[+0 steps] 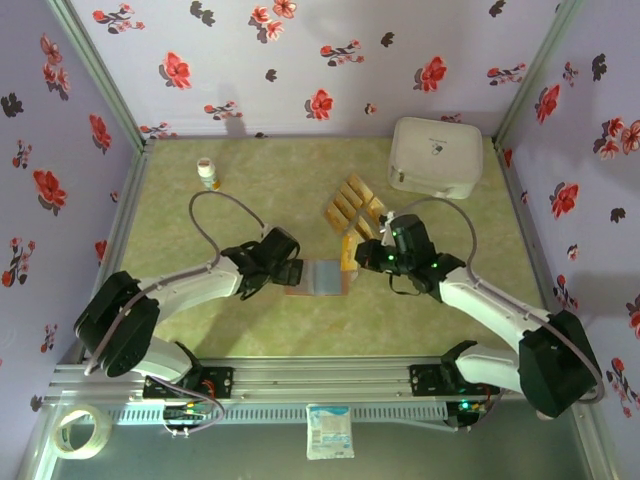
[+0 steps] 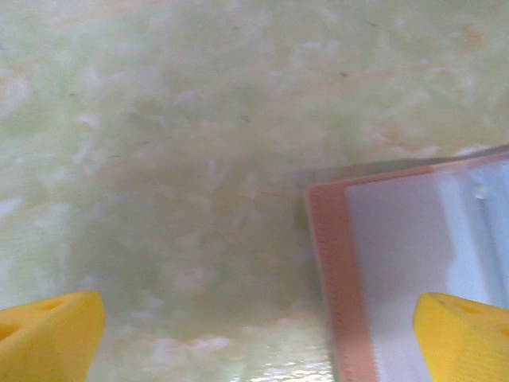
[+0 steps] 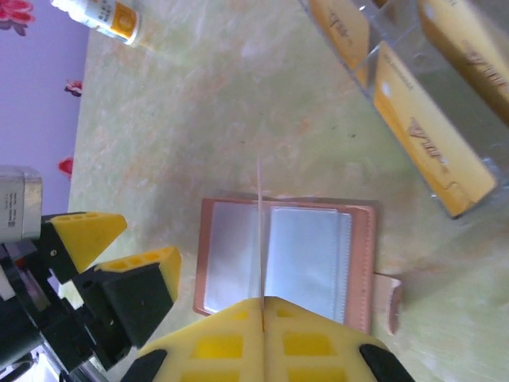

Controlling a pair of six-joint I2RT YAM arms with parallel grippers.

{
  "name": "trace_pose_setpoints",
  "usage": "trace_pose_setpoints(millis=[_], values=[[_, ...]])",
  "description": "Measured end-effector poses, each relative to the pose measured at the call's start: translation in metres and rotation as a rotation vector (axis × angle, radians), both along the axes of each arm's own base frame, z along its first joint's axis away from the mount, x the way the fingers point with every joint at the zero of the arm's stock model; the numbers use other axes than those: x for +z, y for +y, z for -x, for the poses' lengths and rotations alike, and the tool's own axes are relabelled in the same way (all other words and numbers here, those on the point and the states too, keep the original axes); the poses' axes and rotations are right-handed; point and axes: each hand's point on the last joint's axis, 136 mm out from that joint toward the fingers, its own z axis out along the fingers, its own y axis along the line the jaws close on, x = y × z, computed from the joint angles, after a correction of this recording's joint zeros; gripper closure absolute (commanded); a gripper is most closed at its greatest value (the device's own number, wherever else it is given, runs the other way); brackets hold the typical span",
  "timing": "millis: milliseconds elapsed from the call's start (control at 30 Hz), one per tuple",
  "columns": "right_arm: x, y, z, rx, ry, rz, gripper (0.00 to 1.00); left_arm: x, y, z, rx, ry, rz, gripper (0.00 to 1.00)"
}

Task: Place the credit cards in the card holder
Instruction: Move the card holder to the center of the table, then insert the credit card into the card slot.

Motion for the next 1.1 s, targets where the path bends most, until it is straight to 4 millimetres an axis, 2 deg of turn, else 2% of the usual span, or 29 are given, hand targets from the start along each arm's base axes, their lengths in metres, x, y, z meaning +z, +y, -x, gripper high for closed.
trace_pose_setpoints(millis=[200, 667, 1100], values=[[-0.018, 0.013, 0.011, 0.003, -0.005, -0.080, 1.00, -0.002, 0.005, -0.006, -0.021, 0.012, -0.021, 0.00], [-0.037, 0.040, 0.001, -0.003, -0.011, -0.184, 1.00, -0.014, -0.004, -0.004, -0.074, 0.034, -0.007, 0.00], [-0.054, 0.046, -0.001, -0.007, 0.003, -0.201, 1.00, -0.030, -0.006, -0.002, -0.085, 0.073, -0.017, 0.00]])
